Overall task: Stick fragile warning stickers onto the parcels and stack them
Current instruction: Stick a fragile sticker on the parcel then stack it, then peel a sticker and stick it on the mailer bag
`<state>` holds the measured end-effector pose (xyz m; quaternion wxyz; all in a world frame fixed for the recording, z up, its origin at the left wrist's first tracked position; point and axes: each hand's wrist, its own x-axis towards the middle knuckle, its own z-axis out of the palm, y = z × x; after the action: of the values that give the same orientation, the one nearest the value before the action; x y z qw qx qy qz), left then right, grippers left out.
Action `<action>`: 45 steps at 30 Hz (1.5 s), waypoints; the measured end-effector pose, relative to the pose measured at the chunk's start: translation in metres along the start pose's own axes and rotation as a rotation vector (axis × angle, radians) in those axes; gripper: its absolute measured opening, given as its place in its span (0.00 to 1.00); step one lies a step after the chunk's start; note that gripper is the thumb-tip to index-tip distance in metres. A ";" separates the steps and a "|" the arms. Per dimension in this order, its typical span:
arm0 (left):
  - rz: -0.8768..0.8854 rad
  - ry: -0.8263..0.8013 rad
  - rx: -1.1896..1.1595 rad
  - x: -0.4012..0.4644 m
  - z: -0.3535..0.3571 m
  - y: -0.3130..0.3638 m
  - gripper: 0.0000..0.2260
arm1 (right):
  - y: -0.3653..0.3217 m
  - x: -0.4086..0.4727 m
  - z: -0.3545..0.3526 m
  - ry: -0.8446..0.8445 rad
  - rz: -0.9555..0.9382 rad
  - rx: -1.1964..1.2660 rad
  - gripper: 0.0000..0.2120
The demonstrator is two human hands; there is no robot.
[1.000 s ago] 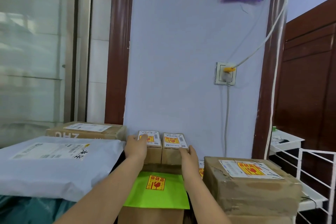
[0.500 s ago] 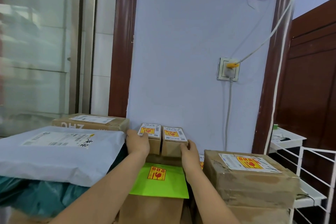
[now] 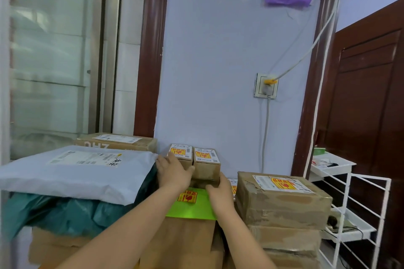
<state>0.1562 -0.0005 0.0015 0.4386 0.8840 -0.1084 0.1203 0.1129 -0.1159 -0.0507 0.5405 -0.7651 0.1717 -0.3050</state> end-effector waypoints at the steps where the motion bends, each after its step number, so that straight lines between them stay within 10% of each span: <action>1: 0.010 -0.021 0.025 -0.010 -0.003 0.000 0.37 | -0.009 -0.014 -0.004 -0.022 0.001 -0.025 0.25; 19: 0.069 -0.074 0.002 -0.144 -0.056 -0.118 0.16 | -0.022 -0.142 -0.004 -0.329 -0.127 -0.494 0.24; 33: -0.229 0.590 -0.549 -0.107 -0.187 -0.173 0.12 | -0.078 -0.153 0.045 -0.255 -0.185 -0.202 0.22; 37: -0.192 0.748 -0.362 -0.084 -0.217 -0.162 0.13 | -0.102 -0.149 0.058 -0.231 -0.195 -0.108 0.22; 45: -0.109 0.399 -0.013 -0.037 -0.244 -0.157 0.30 | -0.138 -0.134 0.092 -0.244 -0.275 -0.173 0.24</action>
<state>0.1392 0.2908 0.0158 0.4630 0.8443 0.0279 0.2682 0.0624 0.0787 0.0188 0.4428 -0.8563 0.0245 -0.2649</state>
